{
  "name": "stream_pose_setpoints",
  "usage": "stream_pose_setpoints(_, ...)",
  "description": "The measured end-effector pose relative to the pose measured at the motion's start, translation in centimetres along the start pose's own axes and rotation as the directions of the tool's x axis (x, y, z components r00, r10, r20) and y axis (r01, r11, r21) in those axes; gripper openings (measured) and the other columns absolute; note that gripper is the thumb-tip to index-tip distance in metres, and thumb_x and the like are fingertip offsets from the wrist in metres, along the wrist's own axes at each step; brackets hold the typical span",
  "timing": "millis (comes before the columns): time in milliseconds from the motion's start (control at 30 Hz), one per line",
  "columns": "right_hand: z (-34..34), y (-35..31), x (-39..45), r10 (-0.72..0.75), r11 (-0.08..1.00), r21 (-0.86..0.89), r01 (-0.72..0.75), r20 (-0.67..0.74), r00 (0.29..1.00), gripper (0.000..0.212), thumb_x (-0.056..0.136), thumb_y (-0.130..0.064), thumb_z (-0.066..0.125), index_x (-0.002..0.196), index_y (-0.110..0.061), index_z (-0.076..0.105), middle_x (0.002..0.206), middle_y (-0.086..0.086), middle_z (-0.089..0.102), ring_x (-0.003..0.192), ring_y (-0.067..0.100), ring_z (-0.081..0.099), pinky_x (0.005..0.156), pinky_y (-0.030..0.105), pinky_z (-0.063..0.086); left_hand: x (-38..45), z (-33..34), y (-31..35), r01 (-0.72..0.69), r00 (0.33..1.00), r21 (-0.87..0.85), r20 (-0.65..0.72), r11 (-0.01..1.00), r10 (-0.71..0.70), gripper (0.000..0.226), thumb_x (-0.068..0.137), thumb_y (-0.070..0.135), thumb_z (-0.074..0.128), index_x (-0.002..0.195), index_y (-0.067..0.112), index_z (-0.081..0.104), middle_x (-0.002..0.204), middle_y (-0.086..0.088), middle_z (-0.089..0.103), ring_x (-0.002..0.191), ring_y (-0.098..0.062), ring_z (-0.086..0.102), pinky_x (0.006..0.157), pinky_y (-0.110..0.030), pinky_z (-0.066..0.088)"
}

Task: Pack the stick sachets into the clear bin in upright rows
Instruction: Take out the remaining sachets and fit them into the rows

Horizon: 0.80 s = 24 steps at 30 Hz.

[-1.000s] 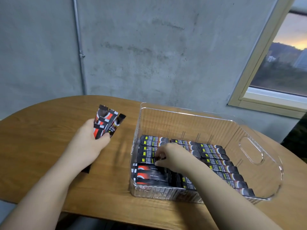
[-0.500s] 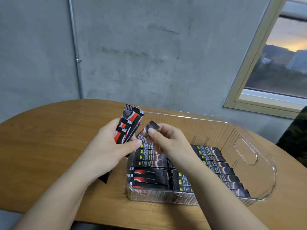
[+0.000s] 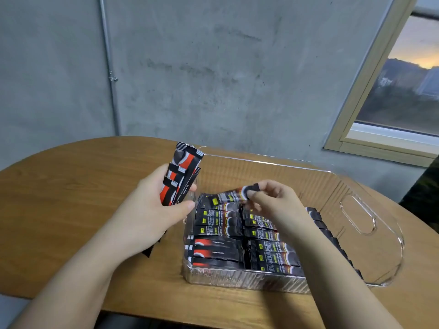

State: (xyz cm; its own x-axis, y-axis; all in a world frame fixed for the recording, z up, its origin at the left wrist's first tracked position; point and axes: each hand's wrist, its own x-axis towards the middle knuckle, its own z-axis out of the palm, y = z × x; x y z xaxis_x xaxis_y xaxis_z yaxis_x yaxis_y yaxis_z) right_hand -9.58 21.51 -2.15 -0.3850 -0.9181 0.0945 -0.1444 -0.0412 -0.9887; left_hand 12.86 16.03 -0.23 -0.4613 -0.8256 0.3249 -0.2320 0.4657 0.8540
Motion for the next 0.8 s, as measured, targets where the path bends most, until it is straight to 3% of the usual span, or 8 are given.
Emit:
stream_pose_setpoints(67,-0.6,0.8,0.2,0.118,0.978,-0.167,-0.126,-0.057,0.991,0.018,0.091,-0.006,0.057,0.073,-0.007,0.058,0.055,0.000,0.061,0.062,0.014,0.065,0.052,0.018,0.043,-0.1,0.1,-0.2,0.012,1.000,-0.039,-0.002,0.999,-0.012,0.024,0.082,0.010,0.070,0.098,0.025,0.058,0.073,0.027,0.064,0.059,0.003,0.060,0.054,-0.011,0.045)
stream_pose_setpoints(133,-0.5,1.6,0.0,0.193,0.915,-0.346,-0.206,-0.072,0.978,0.020,0.090,-0.013,0.058,0.070,-0.010,0.059,0.055,-0.001,0.055,0.052,0.011,0.049,0.048,0.019,0.033,-0.1,0.3,-0.3,0.017,1.000,-0.077,0.002,0.997,-0.017,0.021,0.083,0.008,0.069,0.096,0.020,0.059,0.073,0.021,0.065,0.056,-0.003,0.059,0.052,-0.014,0.047)
stream_pose_setpoints(200,-0.1,2.1,-0.2,0.215,0.869,-0.443,-0.220,-0.063,0.975,0.025,0.088,-0.016,0.060,0.063,-0.013,0.057,0.059,0.004,0.049,0.048,0.013,0.032,0.045,0.022,0.025,0.0,0.5,-0.3,0.019,1.000,-0.109,-0.007,0.994,-0.020,0.017,0.083,0.005,0.069,0.093,0.016,0.059,0.071,0.015,0.066,0.054,-0.006,0.059,0.051,-0.018,0.050)
stream_pose_setpoints(300,0.5,2.5,-0.3,0.226,0.841,-0.498,-0.212,-0.034,0.974,0.034,0.085,-0.015,0.062,0.052,-0.016,0.056,0.057,0.005,0.046,0.047,0.015,0.031,0.042,0.021,0.024,0.1,0.5,-0.5,0.027,0.999,-0.147,-0.014,0.989,-0.030,0.015,0.083,0.004,0.068,0.091,0.014,0.060,0.066,0.009,0.065,0.052,-0.011,0.061,0.050,-0.022,0.052)
stream_pose_setpoints(433,1.4,3.1,-0.2,0.245,0.750,-0.629,-0.205,-0.023,0.969,0.021,0.080,-0.014,0.062,0.059,-0.008,0.065,0.055,0.006,0.047,0.043,0.015,0.029,0.041,0.021,0.023,0.0,0.4,-0.5,0.027,1.000,-0.166,0.001,0.986,-0.028,0.015,0.083,0.003,0.068,0.091,0.012,0.059,0.067,0.009,0.065,0.051,-0.011,0.060,0.049,-0.021,0.052)
stream_pose_setpoints(600,2.4,3.4,-1.0,0.109,0.372,-0.926,-0.064,-0.025,0.994,0.046,0.080,-0.040,0.066,0.056,-0.015,0.035,0.061,0.002,0.037,0.058,0.019,0.040,0.046,0.028,0.026,-0.1,0.5,-0.4,0.026,1.000,-0.167,0.007,0.986,-0.025,0.016,0.083,0.002,0.067,0.092,0.012,0.058,0.064,0.011,0.065,0.049,-0.009,0.059,0.047,-0.020,0.051)
stream_pose_setpoints(700,2.4,3.0,-1.0,0.024,0.410,-0.907,0.098,0.119,0.993,0.024,0.078,-0.038,0.072,0.082,-0.019,0.058,0.090,0.000,0.047,0.089,0.021,0.050,0.068,0.030,0.040,-0.1,0.5,-0.3,0.021,1.000,-0.168,0.003,0.986,-0.021,0.016,0.083,0.001,0.067,0.092,0.012,0.058,0.063,0.012,0.064,0.048,-0.009,0.058,0.047,-0.019,0.050)
stream_pose_setpoints(800,2.9,2.9,-0.8,0.042,0.478,-0.824,0.306,0.369,0.928,0.022,0.082,-0.029,0.071,0.103,-0.024,0.068,0.098,-0.002,0.050,0.096,0.016,0.050,0.083,0.030,0.044,-0.1,0.4,-0.2,0.015,1.000,-0.170,0.002,0.985,-0.015,0.016,0.083,0.000,0.066,0.092,0.011,0.058,0.062,0.012,0.064,0.047,-0.008,0.057,0.046,-0.019,0.049)
